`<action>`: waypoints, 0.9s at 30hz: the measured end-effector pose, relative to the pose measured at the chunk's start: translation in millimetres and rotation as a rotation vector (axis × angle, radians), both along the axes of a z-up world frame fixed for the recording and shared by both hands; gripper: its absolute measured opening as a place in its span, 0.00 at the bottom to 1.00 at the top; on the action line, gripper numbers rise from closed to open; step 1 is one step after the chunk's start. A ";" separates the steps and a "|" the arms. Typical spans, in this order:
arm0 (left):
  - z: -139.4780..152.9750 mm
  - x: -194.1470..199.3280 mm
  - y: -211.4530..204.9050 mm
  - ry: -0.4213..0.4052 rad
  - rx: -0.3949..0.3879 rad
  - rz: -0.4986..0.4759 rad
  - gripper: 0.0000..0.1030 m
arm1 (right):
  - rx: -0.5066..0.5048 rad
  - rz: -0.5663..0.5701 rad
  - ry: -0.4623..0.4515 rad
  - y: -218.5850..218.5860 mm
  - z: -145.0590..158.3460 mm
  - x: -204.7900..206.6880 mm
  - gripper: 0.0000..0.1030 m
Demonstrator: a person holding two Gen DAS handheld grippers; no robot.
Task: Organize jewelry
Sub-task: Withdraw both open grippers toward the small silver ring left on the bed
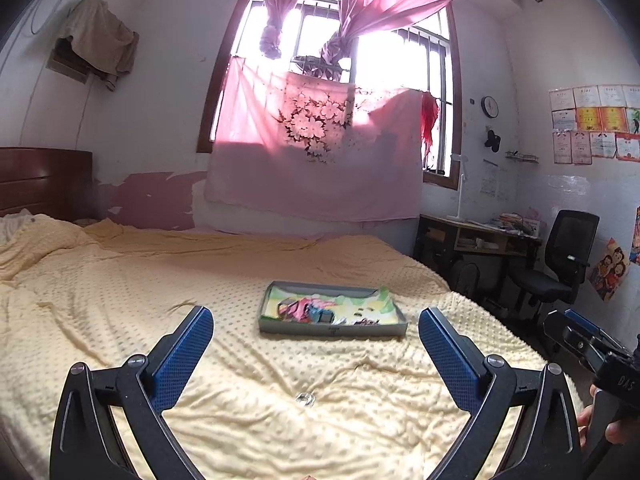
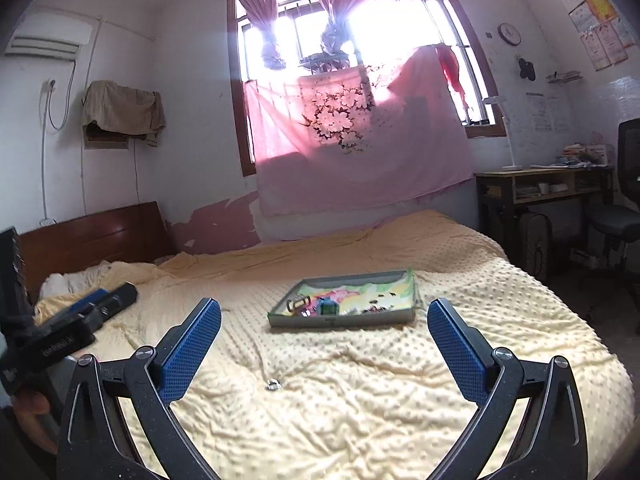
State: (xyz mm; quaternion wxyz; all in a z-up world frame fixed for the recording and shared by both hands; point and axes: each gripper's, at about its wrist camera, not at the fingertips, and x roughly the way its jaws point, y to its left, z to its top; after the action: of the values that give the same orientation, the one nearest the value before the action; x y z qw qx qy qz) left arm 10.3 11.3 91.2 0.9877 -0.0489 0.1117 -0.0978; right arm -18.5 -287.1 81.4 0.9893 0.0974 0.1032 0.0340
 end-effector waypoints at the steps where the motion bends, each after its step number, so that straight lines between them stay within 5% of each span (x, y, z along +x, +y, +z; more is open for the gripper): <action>1: -1.6 -4.7 1.5 0.002 0.003 0.004 1.00 | 0.000 0.003 -0.002 0.8 -5.0 -6.8 0.99; 11: -40.0 -29.3 10.9 0.047 0.014 0.049 1.00 | -0.004 -0.001 0.015 13.4 -44.0 -30.5 0.99; 27: -40.0 10.2 7.1 0.069 0.010 0.055 1.00 | -0.021 -0.006 0.040 18.0 -39.2 13.5 0.99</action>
State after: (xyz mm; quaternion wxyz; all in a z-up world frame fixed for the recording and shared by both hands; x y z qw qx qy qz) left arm 20.5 18.4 51.3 0.9858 -0.0500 0.1447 -0.0684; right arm -5.0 -269.1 42.2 0.9881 0.0878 0.1230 0.0278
